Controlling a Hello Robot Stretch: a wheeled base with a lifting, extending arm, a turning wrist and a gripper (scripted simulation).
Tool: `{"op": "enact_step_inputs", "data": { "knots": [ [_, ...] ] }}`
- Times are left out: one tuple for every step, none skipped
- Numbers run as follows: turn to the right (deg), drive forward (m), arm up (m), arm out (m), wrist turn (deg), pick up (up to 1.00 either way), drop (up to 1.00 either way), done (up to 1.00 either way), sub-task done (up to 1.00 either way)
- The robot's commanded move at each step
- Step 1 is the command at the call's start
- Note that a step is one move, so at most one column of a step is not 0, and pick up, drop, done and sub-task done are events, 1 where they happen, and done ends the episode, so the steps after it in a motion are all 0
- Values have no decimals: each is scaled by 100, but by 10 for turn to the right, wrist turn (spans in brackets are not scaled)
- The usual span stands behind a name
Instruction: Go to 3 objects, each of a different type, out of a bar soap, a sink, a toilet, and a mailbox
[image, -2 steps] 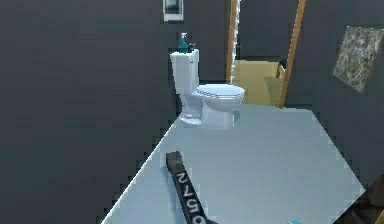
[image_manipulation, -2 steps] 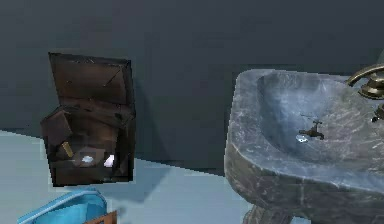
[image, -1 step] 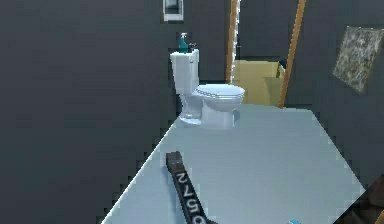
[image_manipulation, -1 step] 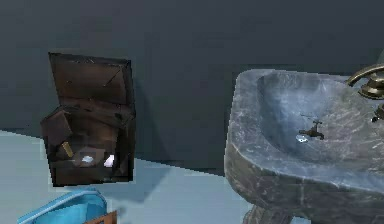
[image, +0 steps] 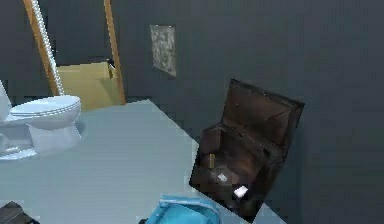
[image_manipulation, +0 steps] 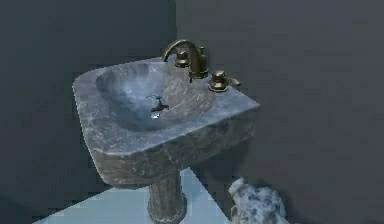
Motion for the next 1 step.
{"op": "enact_step_inputs", "data": {
  "knots": [
    [450,0,0,0,0,0,0,0,0]
  ]
}}
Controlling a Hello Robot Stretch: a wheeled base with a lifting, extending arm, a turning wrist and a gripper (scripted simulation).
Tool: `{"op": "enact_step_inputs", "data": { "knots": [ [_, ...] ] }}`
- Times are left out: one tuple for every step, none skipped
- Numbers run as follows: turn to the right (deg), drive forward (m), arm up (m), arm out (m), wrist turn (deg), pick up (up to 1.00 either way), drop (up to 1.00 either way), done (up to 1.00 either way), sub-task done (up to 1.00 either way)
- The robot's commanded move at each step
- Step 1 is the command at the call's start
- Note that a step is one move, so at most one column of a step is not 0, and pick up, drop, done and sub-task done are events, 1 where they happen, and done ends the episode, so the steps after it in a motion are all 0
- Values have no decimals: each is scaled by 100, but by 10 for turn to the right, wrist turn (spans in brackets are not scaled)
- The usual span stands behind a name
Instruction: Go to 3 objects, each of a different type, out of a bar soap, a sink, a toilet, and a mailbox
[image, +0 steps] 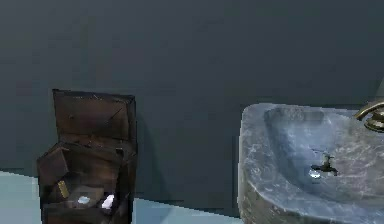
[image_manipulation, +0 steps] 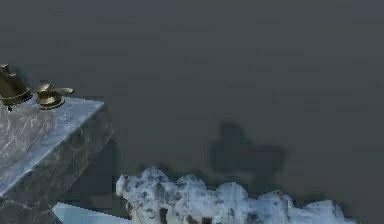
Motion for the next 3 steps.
{"op": "enact_step_inputs", "data": {
  "knots": [
    [0,15,0,0,0,0,0,0,0],
    [-360,0,0,0,0,0,0,0,0],
    [0,0,0,0,0,0,0,100,0]
  ]
}}
